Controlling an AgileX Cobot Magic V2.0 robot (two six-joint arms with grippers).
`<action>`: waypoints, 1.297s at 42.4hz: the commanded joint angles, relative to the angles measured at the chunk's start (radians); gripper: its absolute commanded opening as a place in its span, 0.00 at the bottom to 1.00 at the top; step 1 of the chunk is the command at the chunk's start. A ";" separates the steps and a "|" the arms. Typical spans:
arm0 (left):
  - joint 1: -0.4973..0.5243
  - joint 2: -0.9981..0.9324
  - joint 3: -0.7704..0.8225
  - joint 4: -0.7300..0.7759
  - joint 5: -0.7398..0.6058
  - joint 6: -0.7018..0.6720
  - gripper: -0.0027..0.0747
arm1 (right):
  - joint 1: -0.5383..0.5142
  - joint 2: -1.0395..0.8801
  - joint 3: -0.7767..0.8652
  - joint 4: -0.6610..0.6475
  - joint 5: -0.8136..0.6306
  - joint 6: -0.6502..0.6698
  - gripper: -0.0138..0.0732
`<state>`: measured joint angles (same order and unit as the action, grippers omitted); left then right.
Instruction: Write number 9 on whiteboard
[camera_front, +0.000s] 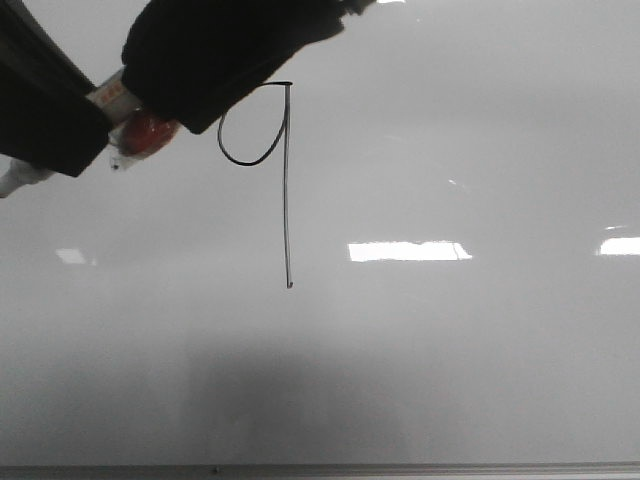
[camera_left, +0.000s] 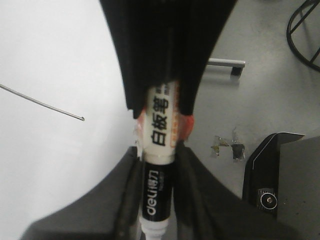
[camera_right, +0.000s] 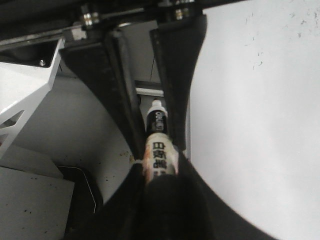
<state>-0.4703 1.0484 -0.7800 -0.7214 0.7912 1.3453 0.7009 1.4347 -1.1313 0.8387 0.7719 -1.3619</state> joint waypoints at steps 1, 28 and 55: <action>-0.008 -0.011 -0.034 -0.044 -0.035 -0.005 0.08 | 0.000 -0.039 -0.039 0.037 -0.029 -0.015 0.15; 0.312 -0.011 -0.024 0.200 -0.214 -0.630 0.01 | -0.300 -0.412 0.257 0.035 -0.132 0.278 0.74; 0.433 0.193 0.220 0.067 -1.012 -0.653 0.01 | -0.568 -0.905 0.657 0.035 -0.248 0.401 0.08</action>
<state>-0.0096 1.2068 -0.5353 -0.6474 -0.0887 0.7034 0.1393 0.5285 -0.4497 0.8380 0.5729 -0.9595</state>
